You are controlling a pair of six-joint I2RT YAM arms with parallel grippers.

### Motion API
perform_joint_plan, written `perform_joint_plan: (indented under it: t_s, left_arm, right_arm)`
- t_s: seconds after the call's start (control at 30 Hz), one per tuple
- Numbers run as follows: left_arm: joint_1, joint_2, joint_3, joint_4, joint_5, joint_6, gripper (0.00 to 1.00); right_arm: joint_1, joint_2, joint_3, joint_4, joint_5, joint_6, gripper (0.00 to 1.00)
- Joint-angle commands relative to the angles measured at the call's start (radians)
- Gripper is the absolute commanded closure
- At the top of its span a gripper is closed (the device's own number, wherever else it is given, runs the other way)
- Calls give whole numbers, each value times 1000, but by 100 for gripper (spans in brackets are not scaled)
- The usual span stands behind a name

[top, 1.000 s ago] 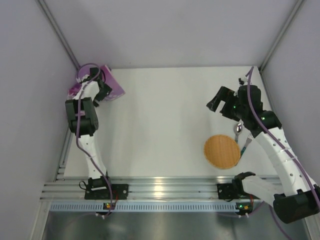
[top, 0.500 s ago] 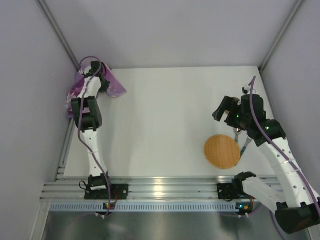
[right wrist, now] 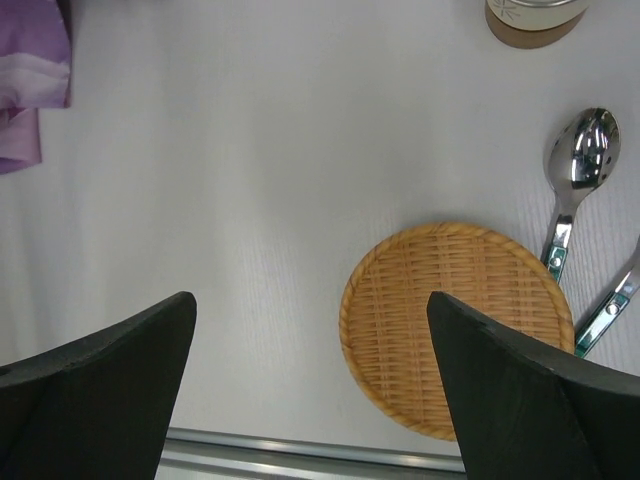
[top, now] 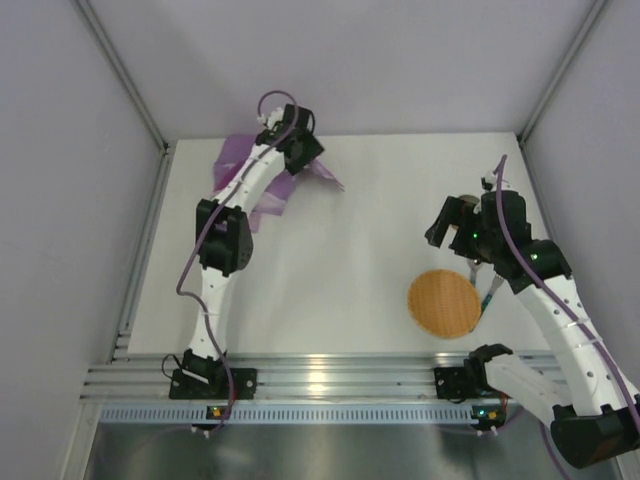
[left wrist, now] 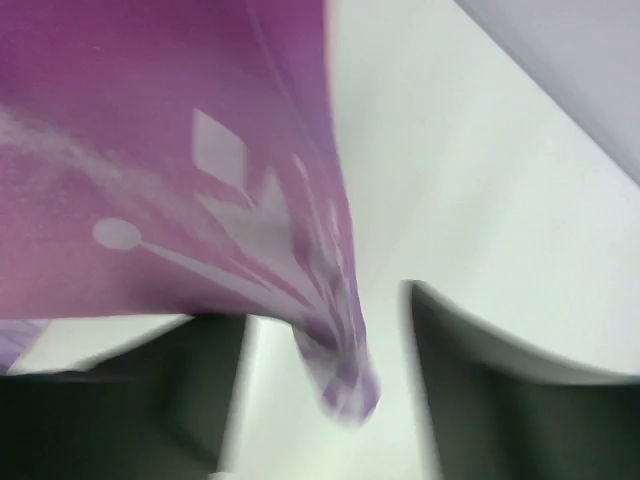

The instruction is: Set the dinner table for one person

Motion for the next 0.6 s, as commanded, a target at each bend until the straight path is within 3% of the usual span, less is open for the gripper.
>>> perform_joint_plan:
  t_s: [0.0,0.1,0.3,0.4,0.5,0.57]
  left_arm:
    - [-57,-55,10,58,214,-118,1]
    - [-98,-44,22,38,284,-151,2]
    - [-130,-168,-10,-45,193,-50,2]
    - [-130,-273,-101,-81,102,15,2]
    - [-130,-389,-301,-57,16,67,2]
    - [-130,-437,-371,-11,23,108,7]
  right_arm:
    - [6,-18,1,-28,-18,-27,0]
    - [6,-29,-13,-40,-34,-29,0]
    - [4,-57,-70,-34,-101,-4,0]
    - [6,-26,-76,15,-217,-12,0]
    - [9,52,-52,72,-310,5,0]
    - [9,96,-12,90,-337,17,0]
